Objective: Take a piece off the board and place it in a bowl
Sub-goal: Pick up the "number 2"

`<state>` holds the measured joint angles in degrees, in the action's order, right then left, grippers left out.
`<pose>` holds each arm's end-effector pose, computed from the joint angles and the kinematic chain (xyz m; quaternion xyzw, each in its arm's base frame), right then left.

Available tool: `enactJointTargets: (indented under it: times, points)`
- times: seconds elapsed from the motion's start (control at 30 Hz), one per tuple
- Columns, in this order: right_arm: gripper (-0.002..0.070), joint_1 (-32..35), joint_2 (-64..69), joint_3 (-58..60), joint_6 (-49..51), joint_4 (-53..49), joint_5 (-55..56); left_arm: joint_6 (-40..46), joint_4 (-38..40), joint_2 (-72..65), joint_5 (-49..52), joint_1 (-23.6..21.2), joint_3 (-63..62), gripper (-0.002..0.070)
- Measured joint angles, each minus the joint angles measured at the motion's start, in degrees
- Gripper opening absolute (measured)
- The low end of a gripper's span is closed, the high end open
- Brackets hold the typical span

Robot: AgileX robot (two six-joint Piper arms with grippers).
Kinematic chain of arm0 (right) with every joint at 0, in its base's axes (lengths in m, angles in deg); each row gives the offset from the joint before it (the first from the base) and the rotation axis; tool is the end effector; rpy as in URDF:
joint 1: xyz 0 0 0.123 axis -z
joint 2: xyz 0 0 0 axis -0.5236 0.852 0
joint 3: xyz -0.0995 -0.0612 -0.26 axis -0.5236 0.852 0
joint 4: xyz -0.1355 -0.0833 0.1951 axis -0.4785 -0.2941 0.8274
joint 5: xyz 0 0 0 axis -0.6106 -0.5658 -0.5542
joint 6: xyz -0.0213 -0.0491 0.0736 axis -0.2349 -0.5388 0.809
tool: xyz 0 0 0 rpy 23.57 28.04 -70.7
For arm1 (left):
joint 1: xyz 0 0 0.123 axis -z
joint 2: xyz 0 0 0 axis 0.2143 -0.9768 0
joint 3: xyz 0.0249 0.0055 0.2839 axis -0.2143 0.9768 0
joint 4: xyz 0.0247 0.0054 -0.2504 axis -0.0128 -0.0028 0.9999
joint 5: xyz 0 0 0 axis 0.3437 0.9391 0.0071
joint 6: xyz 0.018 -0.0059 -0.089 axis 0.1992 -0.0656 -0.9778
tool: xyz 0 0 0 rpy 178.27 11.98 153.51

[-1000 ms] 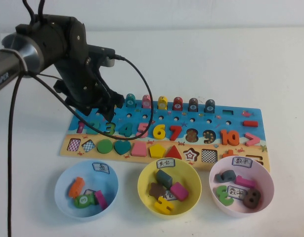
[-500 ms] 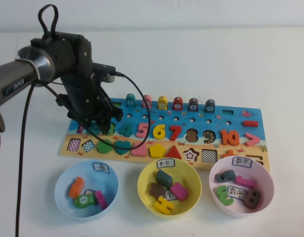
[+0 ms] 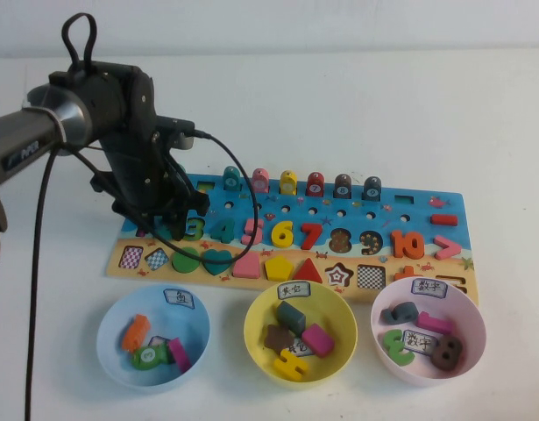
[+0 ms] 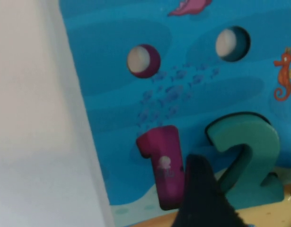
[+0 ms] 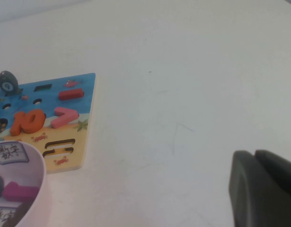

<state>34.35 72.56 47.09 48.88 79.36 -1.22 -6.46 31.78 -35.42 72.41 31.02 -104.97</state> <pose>0.0523 -0.0033 0.1721 0.1197 0.7928 0.0554 0.5950 0.4205 -0.1408 0.1860 0.1614 0.9835 -0.0079 0.0813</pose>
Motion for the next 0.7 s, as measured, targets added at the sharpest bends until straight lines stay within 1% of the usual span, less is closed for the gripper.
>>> enactJointTargets:
  times: [0.1, 0.13, 0.17, 0.2, 0.7]
  points:
    - [-0.0018, 0.0, 0.0, 0.0, 0.0, 0.0, 0.0, 0.0, -0.21, -0.13, 0.12, 0.0, 0.0, 0.0291]
    - [-0.0018, 0.0, 0.0, 0.0, 0.0, 0.0, 0.0, 0.0, -0.34, -0.13, 0.12, 0.0, 0.0, 0.0265]
    - [-0.0018, 0.0, 0.0, 0.0, 0.0, 0.0, 0.0, 0.0, -0.07, -0.13, 0.21, -0.03, -0.02, 0.0223]
    - [-0.0018, 0.0, 0.0, 0.0, 0.0, 0.0, 0.0, 0.0, -0.08, -0.13, 0.21, -0.03, -0.02, 0.0204]
    - [-0.0018, 0.0, 0.0, 0.0, 0.0, 0.0, 0.0, 0.0, 0.13, -0.02, 0.79, -0.03, -0.12, 0.0205]
